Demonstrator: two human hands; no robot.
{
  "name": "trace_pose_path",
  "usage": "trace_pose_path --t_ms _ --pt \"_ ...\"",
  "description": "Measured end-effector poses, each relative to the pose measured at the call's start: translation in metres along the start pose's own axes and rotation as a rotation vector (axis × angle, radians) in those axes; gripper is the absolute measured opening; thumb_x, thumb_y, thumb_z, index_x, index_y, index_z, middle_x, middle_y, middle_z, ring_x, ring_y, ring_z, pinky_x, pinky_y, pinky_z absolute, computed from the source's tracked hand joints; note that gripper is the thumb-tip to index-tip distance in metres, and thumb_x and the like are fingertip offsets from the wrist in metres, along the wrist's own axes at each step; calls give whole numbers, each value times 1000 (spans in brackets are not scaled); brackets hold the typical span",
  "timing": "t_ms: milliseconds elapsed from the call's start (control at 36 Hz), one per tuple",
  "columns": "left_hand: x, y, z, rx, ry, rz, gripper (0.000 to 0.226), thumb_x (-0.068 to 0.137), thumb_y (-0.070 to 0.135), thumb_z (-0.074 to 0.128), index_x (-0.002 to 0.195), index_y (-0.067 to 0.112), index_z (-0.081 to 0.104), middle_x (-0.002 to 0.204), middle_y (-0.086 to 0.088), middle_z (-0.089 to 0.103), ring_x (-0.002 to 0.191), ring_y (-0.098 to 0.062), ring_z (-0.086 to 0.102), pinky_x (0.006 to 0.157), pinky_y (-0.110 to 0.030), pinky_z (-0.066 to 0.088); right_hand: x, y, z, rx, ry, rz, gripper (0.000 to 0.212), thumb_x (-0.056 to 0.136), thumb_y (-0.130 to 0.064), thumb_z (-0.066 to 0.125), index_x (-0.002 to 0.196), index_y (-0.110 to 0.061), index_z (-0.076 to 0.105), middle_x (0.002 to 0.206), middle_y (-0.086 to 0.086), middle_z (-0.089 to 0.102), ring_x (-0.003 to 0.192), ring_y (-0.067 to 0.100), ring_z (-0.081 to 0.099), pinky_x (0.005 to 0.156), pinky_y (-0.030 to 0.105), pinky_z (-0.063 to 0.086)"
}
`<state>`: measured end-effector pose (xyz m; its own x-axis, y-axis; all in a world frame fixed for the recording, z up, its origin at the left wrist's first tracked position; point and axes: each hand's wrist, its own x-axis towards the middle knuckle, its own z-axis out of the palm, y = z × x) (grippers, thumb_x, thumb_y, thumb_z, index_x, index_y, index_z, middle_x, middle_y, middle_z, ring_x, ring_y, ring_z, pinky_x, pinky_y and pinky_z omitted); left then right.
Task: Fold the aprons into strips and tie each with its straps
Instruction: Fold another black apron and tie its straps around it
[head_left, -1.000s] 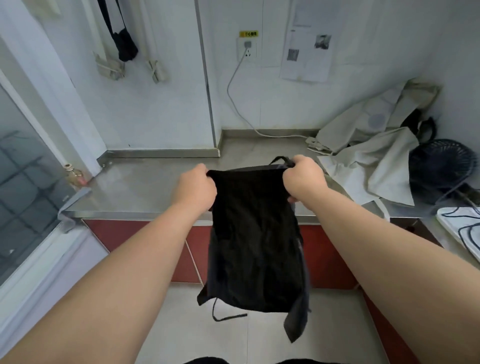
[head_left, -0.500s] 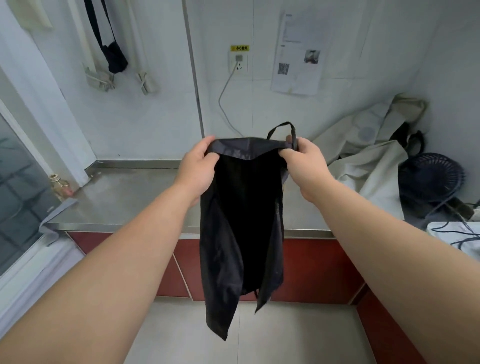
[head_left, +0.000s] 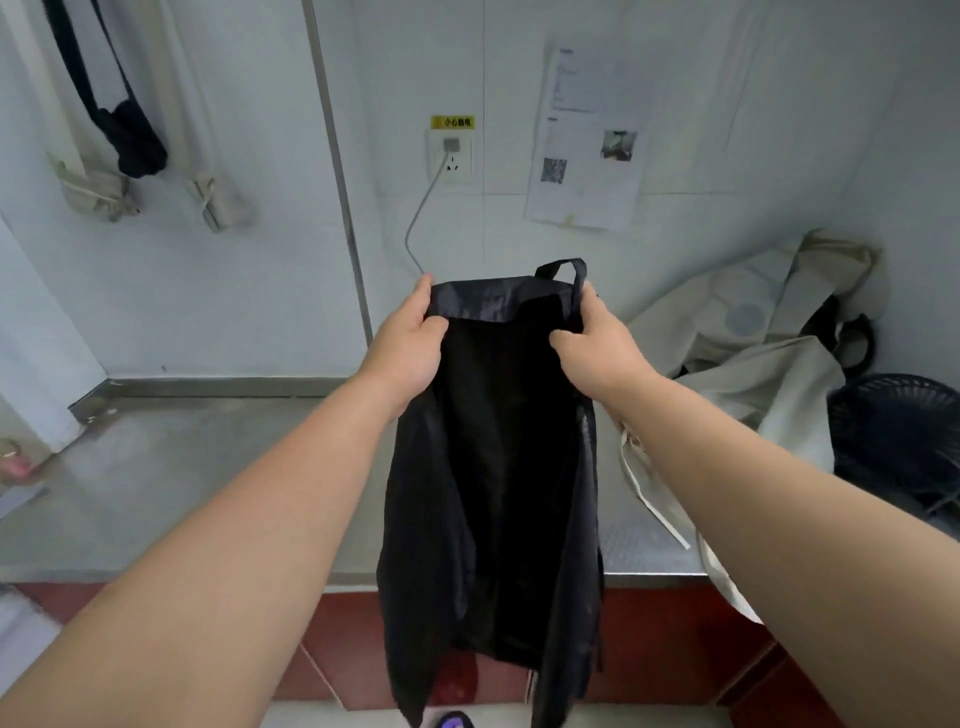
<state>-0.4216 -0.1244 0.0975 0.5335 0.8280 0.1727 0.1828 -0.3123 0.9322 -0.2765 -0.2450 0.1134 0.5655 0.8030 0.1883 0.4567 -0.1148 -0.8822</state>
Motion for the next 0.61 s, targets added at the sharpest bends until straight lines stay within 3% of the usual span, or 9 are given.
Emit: trace_pose_path --t_ms 139,278,389,500,556,611 --pt "93 -30 13 38 -87 -58 55 100 12 34 150 26 18 155 9 22 141 -10 23 105 -16 18 89 26 19 -75 22 119 45 86 0 39 126 -20 44 102 4 55 87 19 53 71 26 43" --pt "182 -38 13 72 -133 -82 56 99 11 33 151 27 18 154 7 25 132 -6 33 91 -4 28 176 35 34 -102 63 151 48 86 -2 40 132 -16 38 116 6 53 96 24 51 83 31 46" --pt "256 -43 9 61 -138 13 61 99 16 38 151 29 9 153 6 28 136 -9 32 111 -22 26 245 43 49 -9 153 110 70 88 -9 47 148 -26 16 140 1 43 122 21 46 100 31 40" --pt "290 -87 17 98 -214 -35 86 92 24 59 151 31 -3 149 3 34 135 -11 33 110 -23 26 279 74 63 -48 83 239 89 92 -9 51 149 -25 -16 148 -2 29 122 21 44 87 9 37" --pt "285 -119 24 130 -310 -95 92 85 24 66 149 36 1 143 5 40 131 -15 41 111 -33 32 278 96 76 -103 30 313 96 89 -9 54 147 -23 -22 147 6 33 126 26 44 98 22 40" --pt "273 -156 34 158 -384 -176 91 86 17 64 150 35 2 138 7 43 127 -14 44 109 -33 35 271 126 91 -149 -22 383 99 85 -14 58 148 -27 -17 142 9 40 126 30 46 103 36 41"
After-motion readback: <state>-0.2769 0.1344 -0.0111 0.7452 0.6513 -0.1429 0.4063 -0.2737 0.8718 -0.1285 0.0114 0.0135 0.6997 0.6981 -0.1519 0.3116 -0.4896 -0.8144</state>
